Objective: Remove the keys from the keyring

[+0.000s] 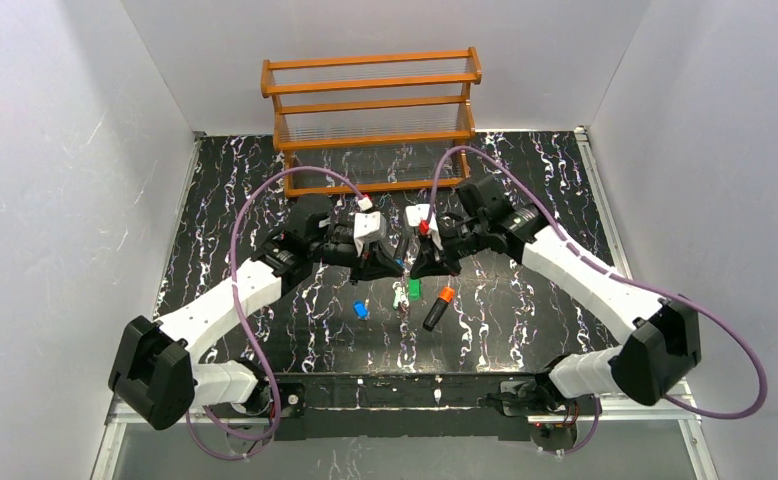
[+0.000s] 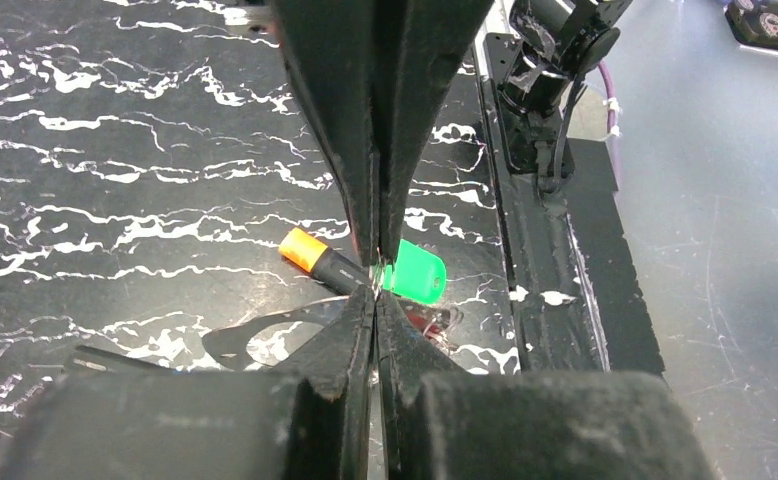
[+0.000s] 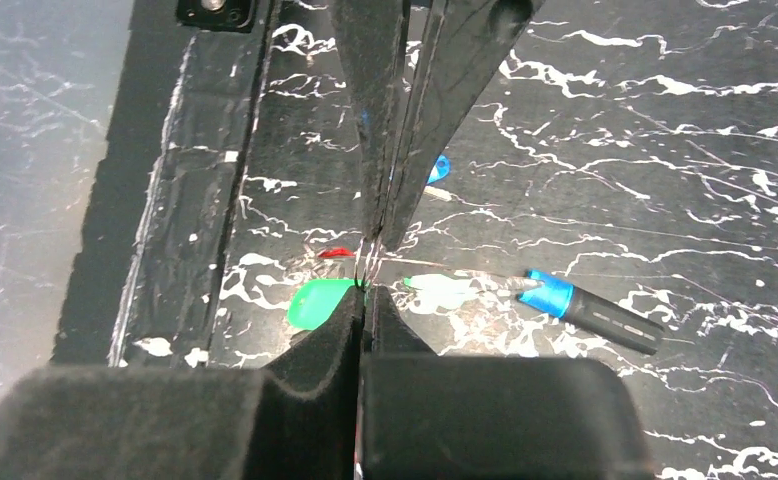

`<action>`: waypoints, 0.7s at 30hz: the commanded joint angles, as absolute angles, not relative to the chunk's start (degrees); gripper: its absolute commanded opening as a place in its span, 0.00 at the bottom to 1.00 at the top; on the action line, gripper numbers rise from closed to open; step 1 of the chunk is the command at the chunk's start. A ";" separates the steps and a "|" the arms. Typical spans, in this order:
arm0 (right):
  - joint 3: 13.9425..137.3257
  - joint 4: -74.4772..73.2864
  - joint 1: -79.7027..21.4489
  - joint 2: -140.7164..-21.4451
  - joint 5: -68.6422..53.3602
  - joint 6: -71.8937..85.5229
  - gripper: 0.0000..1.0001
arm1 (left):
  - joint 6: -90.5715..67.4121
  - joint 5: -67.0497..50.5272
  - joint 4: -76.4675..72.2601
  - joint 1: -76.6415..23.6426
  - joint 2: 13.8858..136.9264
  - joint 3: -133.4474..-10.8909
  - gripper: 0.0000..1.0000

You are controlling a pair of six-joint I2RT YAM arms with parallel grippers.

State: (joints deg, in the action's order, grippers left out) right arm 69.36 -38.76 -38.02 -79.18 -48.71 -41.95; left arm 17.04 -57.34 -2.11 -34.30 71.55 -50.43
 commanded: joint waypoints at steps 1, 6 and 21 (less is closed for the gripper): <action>61.42 -23.00 -38.18 -72.44 -46.42 -34.88 0.08 | 2.09 -54.97 -19.91 -34.92 68.61 -45.35 0.00; 52.71 -10.66 -38.16 -67.40 -46.29 -27.47 0.18 | -3.70 -52.95 -24.68 -35.63 67.43 -42.42 0.00; 32.66 19.66 -38.06 -58.36 -41.28 -10.84 0.39 | -6.77 -50.22 -31.33 -35.86 64.16 -36.78 0.00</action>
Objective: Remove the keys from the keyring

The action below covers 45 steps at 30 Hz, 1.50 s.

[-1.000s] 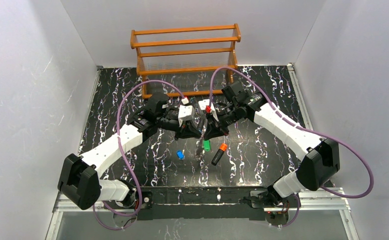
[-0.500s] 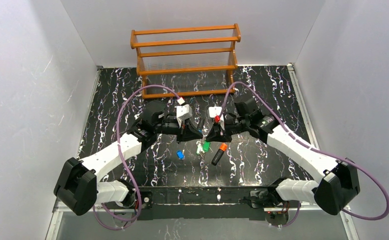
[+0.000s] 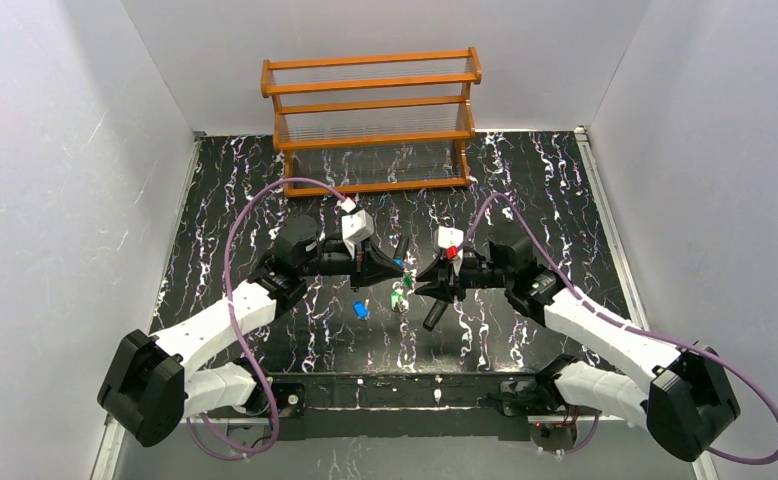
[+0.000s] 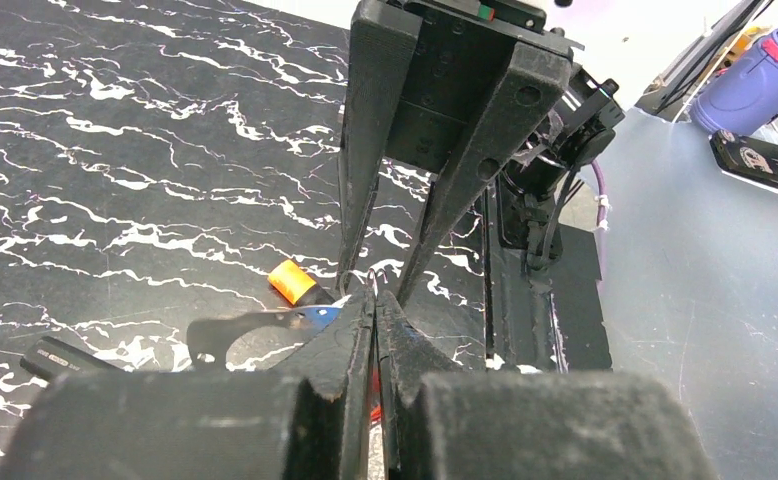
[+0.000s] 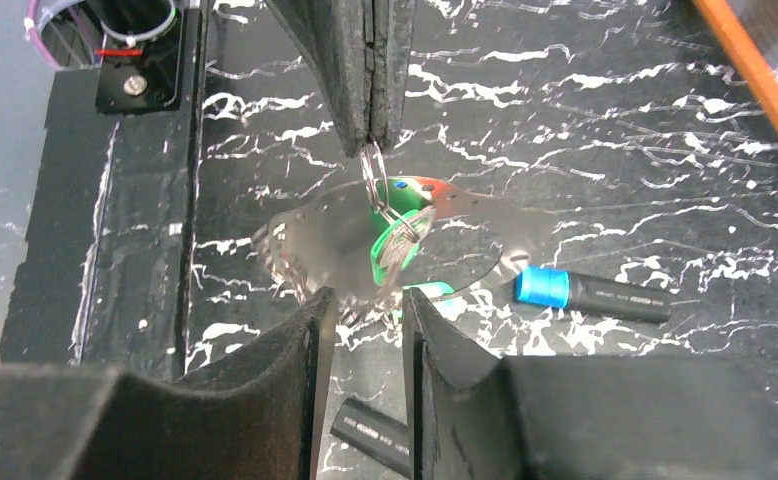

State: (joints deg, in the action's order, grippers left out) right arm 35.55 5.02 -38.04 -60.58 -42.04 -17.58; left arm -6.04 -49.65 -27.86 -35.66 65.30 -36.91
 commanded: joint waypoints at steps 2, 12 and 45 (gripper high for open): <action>31.12 23.57 -38.10 -58.47 -41.76 -8.69 0.39 | -6.85 -50.20 -31.46 -35.86 64.08 -36.76 0.00; 25.82 35.75 -38.12 -55.27 -36.84 -3.06 0.44 | -6.48 -49.89 -31.55 -35.86 63.54 -36.28 0.00; 38.36 17.21 -37.55 -61.52 -46.93 -13.20 0.01 | 0.05 -46.32 -21.86 -35.86 61.28 -38.94 0.23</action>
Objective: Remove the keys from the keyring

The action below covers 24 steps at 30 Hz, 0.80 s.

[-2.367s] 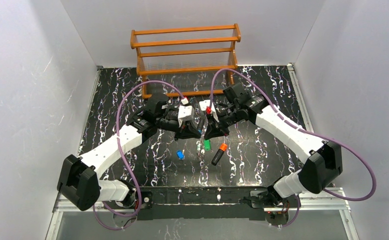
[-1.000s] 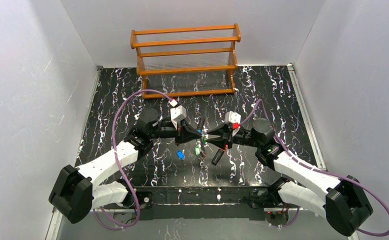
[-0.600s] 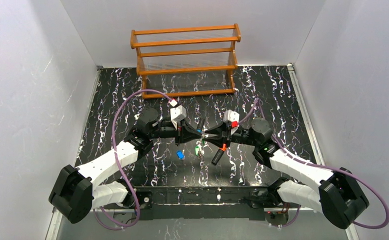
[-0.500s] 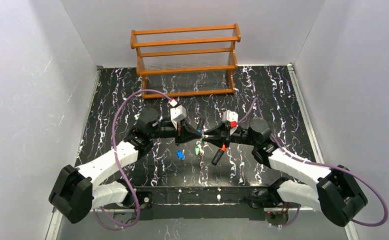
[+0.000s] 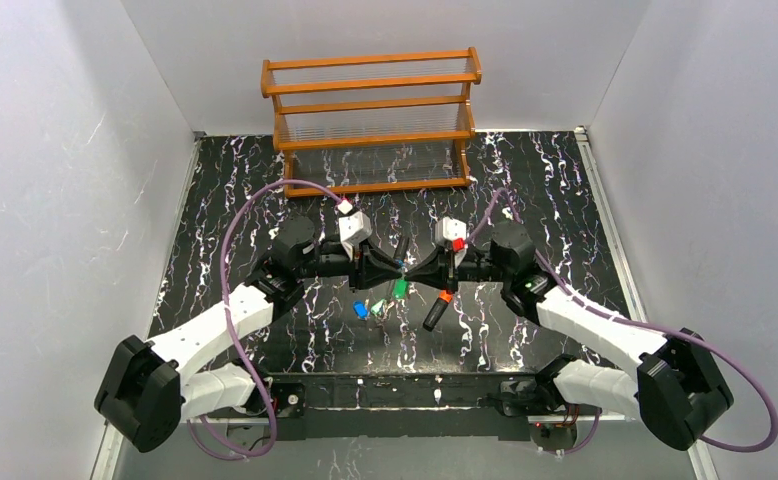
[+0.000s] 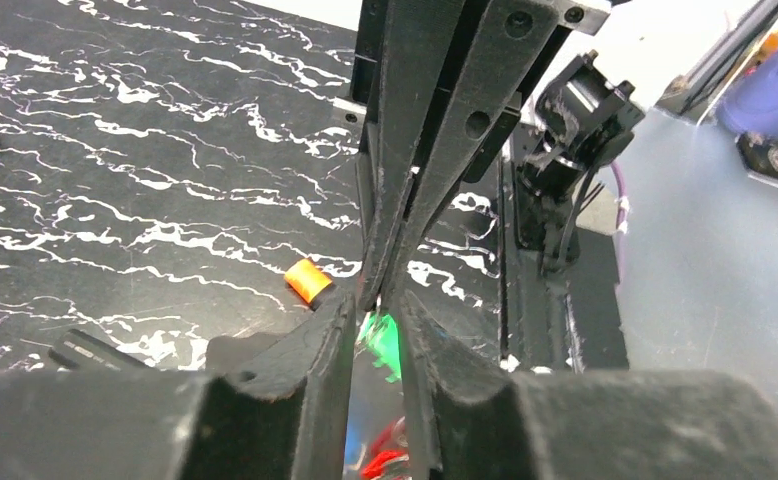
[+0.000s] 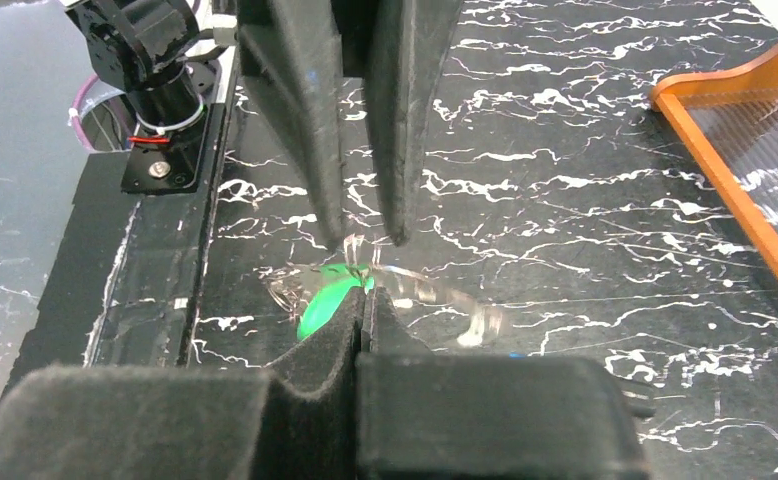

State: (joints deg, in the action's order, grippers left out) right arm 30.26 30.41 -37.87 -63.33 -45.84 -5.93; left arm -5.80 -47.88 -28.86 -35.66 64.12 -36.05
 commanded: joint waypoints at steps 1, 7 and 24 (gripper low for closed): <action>40.38 12.84 -37.53 -61.51 -46.59 -15.11 0.01 | 3.03 -45.55 -17.96 -35.84 61.11 -40.11 0.34; 51.60 -8.15 -37.53 -63.85 -45.91 -24.14 0.01 | 13.80 -44.38 -5.08 -35.86 60.73 -45.89 0.60; 62.58 -21.70 -37.52 -70.67 -46.25 -28.98 0.01 | 14.96 -49.80 -0.97 -35.99 66.65 -51.93 0.46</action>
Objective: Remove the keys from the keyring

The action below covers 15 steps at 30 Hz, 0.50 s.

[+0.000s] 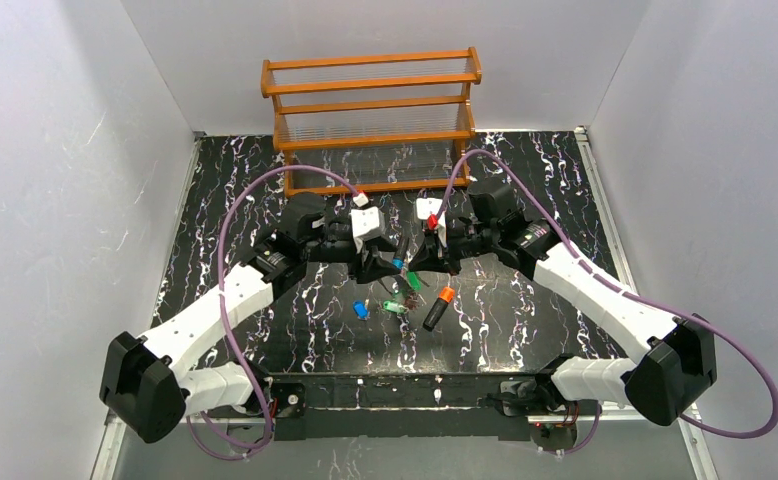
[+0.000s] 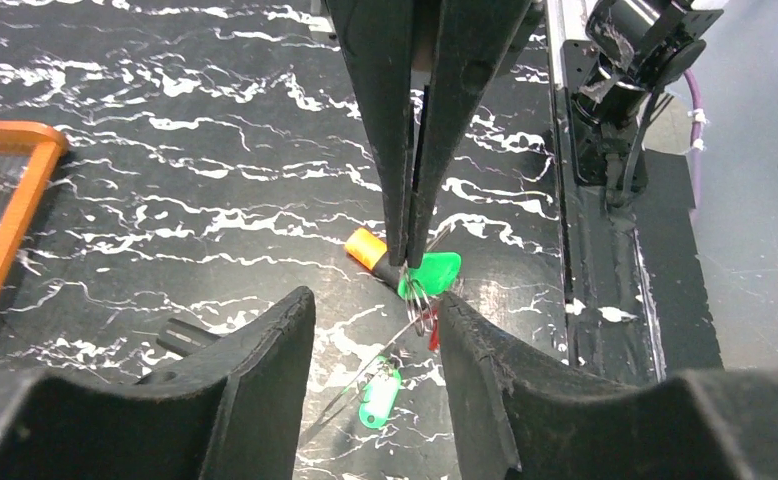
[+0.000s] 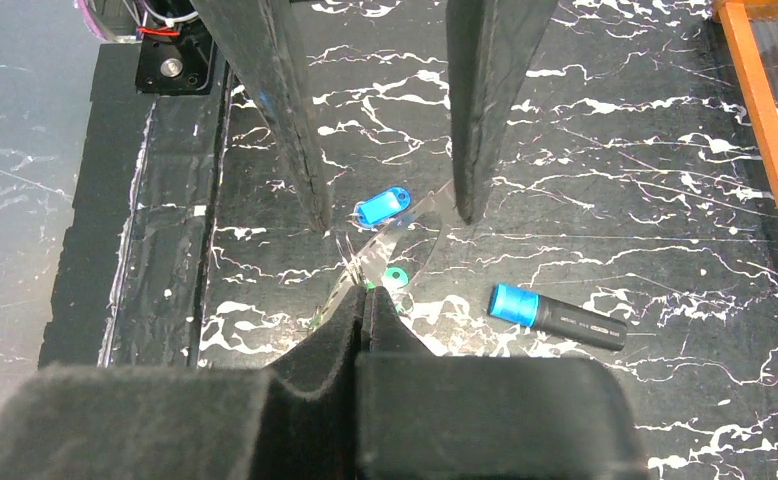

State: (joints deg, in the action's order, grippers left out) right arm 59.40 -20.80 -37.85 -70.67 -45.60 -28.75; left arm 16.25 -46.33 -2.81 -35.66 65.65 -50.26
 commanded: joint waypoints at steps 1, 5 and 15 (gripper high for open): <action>62.50 -21.71 -37.53 -70.73 -45.76 -28.81 0.01 | 14.61 -49.30 -0.97 -36.11 66.51 -51.53 0.45; 62.36 -21.20 -37.53 -70.61 -44.71 -27.95 0.01 | 14.50 -44.86 -1.07 -36.94 64.97 -49.30 0.44; 62.41 -20.74 -37.49 -71.50 -44.47 -27.13 0.01 | 12.00 -45.28 -1.20 -38.91 68.69 -51.06 0.35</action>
